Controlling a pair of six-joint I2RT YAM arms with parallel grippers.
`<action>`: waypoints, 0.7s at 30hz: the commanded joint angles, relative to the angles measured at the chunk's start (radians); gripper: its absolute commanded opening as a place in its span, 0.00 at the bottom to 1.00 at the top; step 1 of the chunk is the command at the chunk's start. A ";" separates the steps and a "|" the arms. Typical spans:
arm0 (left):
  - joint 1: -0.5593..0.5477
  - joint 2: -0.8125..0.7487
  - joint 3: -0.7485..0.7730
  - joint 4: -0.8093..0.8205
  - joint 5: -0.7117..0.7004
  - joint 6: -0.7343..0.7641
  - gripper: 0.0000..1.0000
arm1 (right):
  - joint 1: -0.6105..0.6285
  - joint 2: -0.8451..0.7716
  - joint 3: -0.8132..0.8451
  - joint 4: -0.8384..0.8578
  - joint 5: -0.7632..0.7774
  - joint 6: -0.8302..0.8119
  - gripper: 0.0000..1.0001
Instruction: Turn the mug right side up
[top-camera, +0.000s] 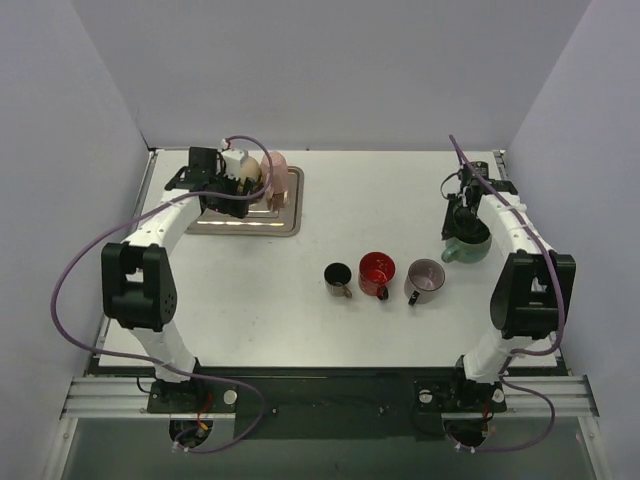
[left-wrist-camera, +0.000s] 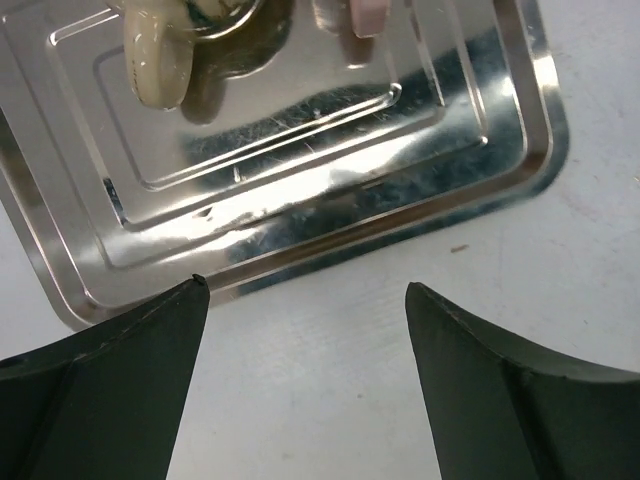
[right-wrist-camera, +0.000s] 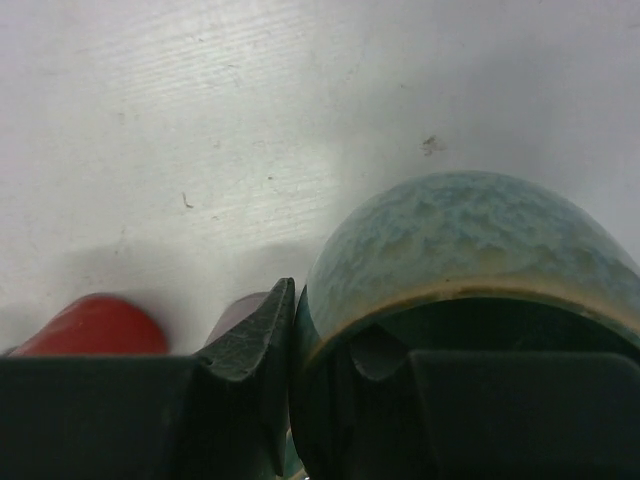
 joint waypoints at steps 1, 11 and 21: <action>0.009 0.102 0.096 0.187 -0.073 0.015 0.90 | -0.034 0.085 -0.033 0.048 -0.130 -0.030 0.00; 0.078 0.340 0.323 0.190 0.020 0.183 0.90 | 0.078 0.252 0.039 0.054 -0.157 -0.092 0.00; 0.102 0.457 0.450 0.097 0.113 0.243 0.89 | 0.132 0.203 0.044 0.099 -0.151 -0.085 0.48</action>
